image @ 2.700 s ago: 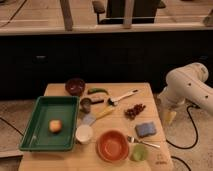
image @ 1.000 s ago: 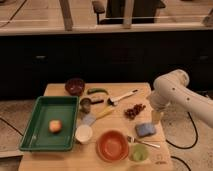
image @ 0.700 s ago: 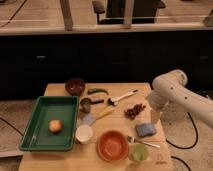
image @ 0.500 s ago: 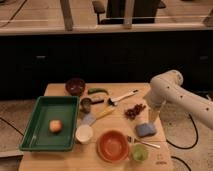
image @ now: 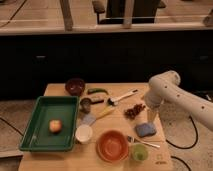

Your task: Place grapes in paper cup

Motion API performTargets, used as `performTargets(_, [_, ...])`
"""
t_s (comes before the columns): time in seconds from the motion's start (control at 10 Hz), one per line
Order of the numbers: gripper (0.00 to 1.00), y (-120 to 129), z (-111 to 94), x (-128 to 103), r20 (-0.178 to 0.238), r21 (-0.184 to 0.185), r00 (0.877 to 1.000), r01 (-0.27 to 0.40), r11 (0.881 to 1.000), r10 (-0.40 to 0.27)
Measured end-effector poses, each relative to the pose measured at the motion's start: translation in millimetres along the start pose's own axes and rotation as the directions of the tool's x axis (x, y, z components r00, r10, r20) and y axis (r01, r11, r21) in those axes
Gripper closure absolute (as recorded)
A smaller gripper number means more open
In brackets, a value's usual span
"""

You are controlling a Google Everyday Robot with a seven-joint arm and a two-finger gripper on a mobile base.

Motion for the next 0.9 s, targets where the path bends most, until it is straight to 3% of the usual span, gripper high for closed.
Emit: performTargets(0.9, [0.2,-3.1,32.1,-4.6,0.031,-0.007,1.0,0.004,1.0,-0.004])
